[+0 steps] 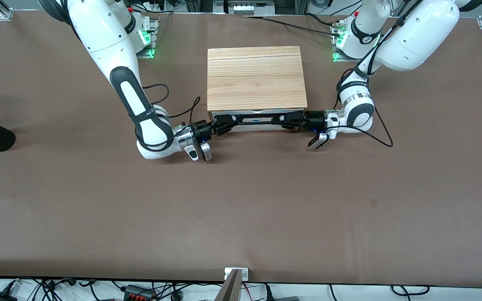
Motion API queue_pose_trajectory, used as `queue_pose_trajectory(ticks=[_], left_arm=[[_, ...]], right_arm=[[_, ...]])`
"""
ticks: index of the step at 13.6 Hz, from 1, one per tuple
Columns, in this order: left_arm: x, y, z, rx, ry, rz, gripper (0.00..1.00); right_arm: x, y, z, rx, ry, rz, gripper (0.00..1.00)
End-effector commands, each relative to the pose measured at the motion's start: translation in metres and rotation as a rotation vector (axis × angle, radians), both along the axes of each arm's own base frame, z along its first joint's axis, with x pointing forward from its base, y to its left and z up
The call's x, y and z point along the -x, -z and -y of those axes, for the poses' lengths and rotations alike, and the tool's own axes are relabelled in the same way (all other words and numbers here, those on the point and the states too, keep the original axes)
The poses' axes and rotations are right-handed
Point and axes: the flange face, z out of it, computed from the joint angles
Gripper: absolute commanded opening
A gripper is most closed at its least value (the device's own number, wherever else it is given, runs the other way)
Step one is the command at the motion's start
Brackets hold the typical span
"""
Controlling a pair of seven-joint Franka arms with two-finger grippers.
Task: Pull top drawer with both arms simultaneously
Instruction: 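Pull the handle outward with both grippers to slide the drawer open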
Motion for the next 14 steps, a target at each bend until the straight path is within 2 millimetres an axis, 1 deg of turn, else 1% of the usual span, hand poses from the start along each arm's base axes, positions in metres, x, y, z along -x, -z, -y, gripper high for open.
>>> queue_pose_trajectory(ticks=[1,4,7,10,14], left_arm=[[-0.002,0.004,0.001,0.013,-0.032,0.027,0.18],[-0.004,0.003,0.003,0.015,-0.030,0.033,0.17],[-0.013,0.008,0.003,0.020,-0.040,0.036,0.17],[-0.023,0.010,0.003,0.018,-0.049,0.046,0.18],[-0.039,0.011,-0.001,0.015,-0.057,0.073,0.18]], right_arm=[[-0.001,0.000,-0.002,-0.013,0.006,0.014,0.00],[-0.004,-0.003,-0.002,-0.011,0.012,0.013,0.00],[-0.015,-0.009,-0.002,-0.010,0.024,0.037,0.00],[-0.032,-0.018,0.000,0.005,0.051,0.069,0.00],[-0.046,-0.008,-0.005,-0.001,0.058,0.081,0.00]])
